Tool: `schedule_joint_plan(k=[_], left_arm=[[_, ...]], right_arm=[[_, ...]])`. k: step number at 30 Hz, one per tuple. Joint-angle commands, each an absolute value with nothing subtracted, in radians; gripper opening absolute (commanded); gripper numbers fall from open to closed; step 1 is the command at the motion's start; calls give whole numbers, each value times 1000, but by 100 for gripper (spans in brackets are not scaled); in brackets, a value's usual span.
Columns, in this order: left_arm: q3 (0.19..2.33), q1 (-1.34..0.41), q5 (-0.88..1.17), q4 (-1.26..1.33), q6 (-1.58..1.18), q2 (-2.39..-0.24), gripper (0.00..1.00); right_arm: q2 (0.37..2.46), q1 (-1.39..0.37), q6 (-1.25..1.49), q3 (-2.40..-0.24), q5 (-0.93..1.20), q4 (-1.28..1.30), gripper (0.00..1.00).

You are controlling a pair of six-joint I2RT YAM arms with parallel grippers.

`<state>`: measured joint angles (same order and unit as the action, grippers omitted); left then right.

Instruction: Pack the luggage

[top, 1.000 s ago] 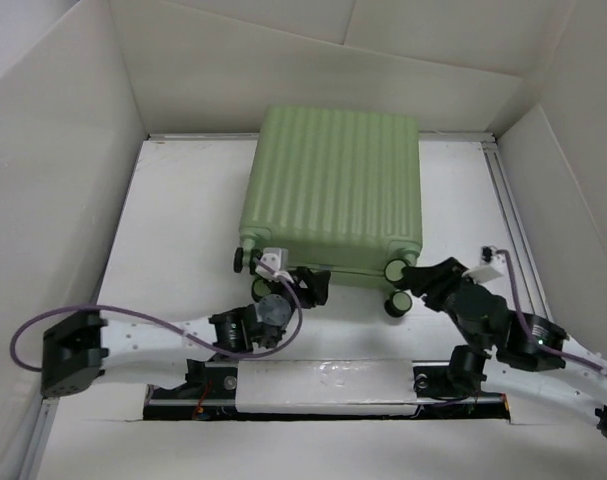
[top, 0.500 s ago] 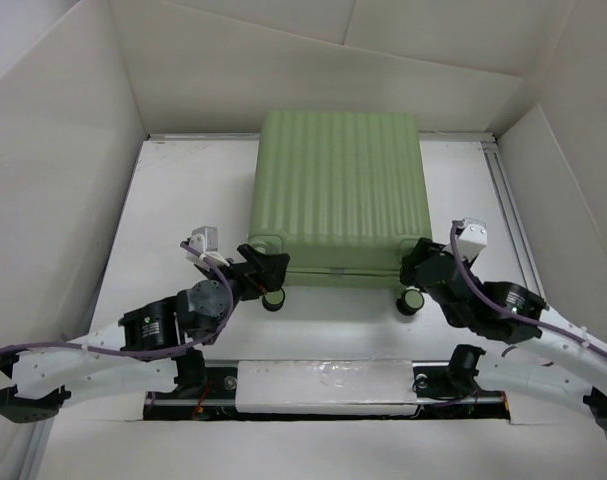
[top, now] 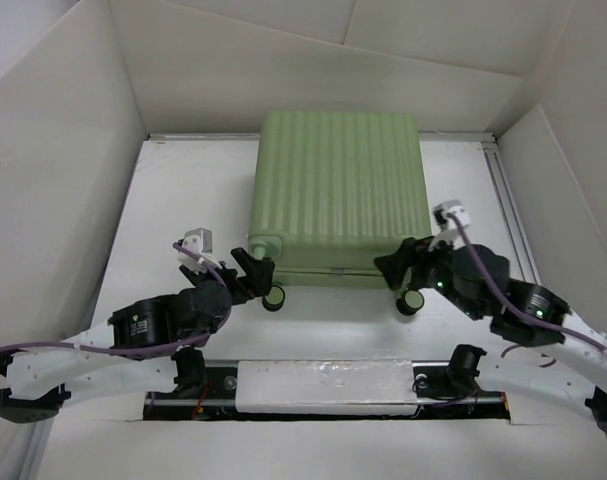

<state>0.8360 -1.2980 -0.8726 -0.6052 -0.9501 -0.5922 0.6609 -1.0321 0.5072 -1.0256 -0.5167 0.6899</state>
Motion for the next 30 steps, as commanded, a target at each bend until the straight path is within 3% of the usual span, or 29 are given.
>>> schedule_joint_plan(k=[1,4,6,9,13,18,23,30], left_arm=[[855,-1293,-901,-674,-997,-612,100],[854,-1293,-890,-663,-979,-672,100],[870,-1293,-908,-690,-1002,-751,100],[882,-1293,-943,-718,-1032,-802,100],[861,-1293,-953,-664,-1020,-813,93],[861,-1293,-943,-653,-1011,-850,93],[871,-1293,-908,-586,-968,-893,91],[891,-1293,-876,-520,-943,-983,91]], right_arm=[[767,-1029,390,-982,-229,519,70],[830,-1067,428,-858,-222,430,50],[816,-1092,442,-757,-278,346,43],[753,-1118,506,-626,-378,282,43],[582,-1127,561,-461,-489,192,51],[477,-1127,571,-353,-554,161,54],[466,-1127,592,-353,-609,230,55],[592,-1127,911,-371,-808,386,55]])
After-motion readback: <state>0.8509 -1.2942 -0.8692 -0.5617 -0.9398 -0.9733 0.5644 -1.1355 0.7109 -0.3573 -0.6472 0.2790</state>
